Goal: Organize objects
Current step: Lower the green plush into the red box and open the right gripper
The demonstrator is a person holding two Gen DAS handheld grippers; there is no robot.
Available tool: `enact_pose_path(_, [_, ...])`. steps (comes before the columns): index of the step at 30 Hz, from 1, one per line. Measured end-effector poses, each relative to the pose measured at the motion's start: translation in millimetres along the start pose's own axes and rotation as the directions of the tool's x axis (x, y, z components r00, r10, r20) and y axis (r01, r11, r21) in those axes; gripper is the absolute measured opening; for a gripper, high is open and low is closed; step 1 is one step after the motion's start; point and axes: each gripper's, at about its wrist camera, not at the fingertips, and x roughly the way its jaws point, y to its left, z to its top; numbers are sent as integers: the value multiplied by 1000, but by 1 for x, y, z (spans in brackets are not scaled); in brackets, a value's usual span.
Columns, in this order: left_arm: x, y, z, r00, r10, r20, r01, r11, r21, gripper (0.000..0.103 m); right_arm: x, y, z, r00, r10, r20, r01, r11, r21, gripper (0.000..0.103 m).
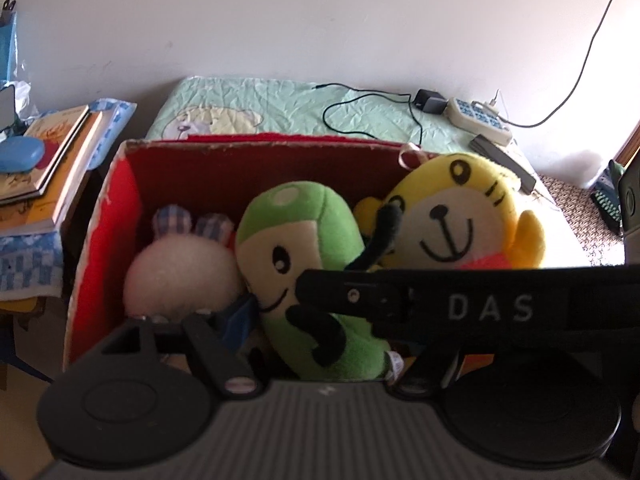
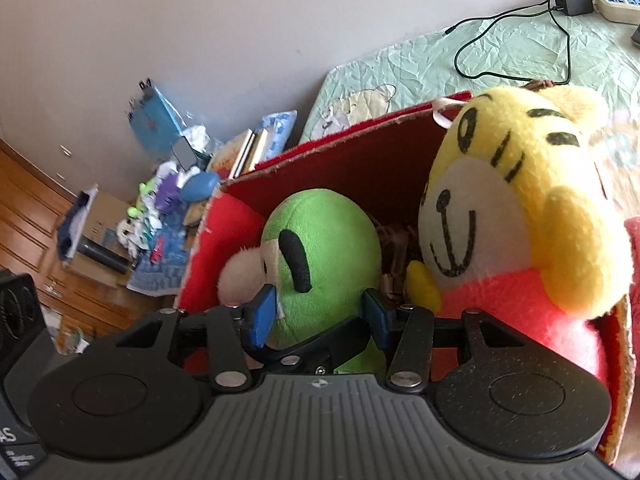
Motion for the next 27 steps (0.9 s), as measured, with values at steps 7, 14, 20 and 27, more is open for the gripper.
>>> enact_pose_path(7, [4,6,-1,999,39,-26,-39,999,-1,80,8,0,-1,999,-16,-36,16,1000,0,52])
enact_pose_path(14, [8,7,-2,997,68,-44,-68,998,8,81,11,-3,-4,999,5,-38,-4,1000,21,52])
enact_pose_path(20, [14,8,-6,995,81,-65,-81,997,11,84,7,-3,-6,999,11,-32,-11,1000,16,52])
enact_pose_path(27, [15,7,-9,994,84,-66,-83,996,22,86,-1,-3,-11,1000,22,2,-22,1000,-7,51])
